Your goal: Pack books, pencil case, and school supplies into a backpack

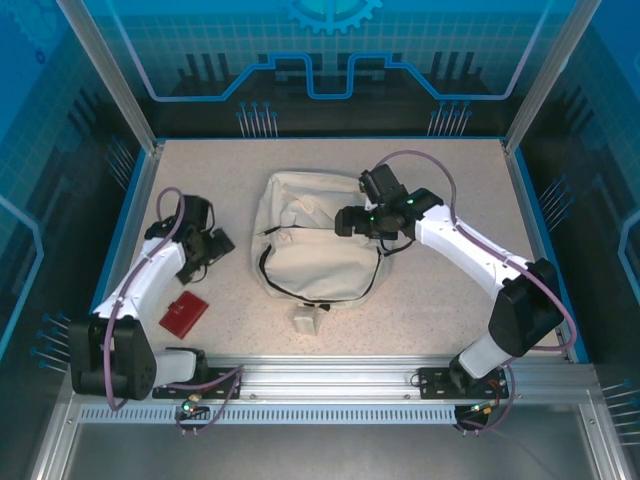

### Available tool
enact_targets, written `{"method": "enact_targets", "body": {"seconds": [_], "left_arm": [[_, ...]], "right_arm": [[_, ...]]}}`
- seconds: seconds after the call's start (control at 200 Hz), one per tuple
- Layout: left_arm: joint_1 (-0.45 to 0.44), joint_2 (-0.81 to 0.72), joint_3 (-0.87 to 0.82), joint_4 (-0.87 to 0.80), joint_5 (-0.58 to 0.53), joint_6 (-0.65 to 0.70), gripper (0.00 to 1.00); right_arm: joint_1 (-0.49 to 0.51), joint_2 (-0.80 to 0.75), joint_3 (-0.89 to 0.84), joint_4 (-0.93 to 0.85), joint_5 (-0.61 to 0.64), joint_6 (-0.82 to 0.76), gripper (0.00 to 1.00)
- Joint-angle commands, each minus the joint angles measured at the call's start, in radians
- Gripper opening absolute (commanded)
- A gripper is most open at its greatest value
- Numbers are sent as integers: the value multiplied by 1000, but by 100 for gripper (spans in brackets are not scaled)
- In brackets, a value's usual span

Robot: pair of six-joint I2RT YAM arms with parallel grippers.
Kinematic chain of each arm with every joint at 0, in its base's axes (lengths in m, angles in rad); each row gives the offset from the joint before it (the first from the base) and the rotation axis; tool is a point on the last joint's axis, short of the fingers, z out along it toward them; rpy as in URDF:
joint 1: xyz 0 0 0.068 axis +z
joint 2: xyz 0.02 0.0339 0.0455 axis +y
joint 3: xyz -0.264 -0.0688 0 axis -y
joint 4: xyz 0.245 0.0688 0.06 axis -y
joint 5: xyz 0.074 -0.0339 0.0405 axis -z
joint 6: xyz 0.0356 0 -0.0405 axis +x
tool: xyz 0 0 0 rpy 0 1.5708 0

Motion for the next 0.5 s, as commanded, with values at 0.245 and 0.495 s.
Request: {"method": "enact_targets", "body": {"seconds": [0.245, 0.495], "left_arm": [[35, 29, -193, 99, 14, -152, 99], [33, 119, -213, 361, 259, -57, 97]], "right_arm": [[53, 43, 53, -40, -18, -1, 88], [59, 57, 61, -43, -14, 13, 88]]}}
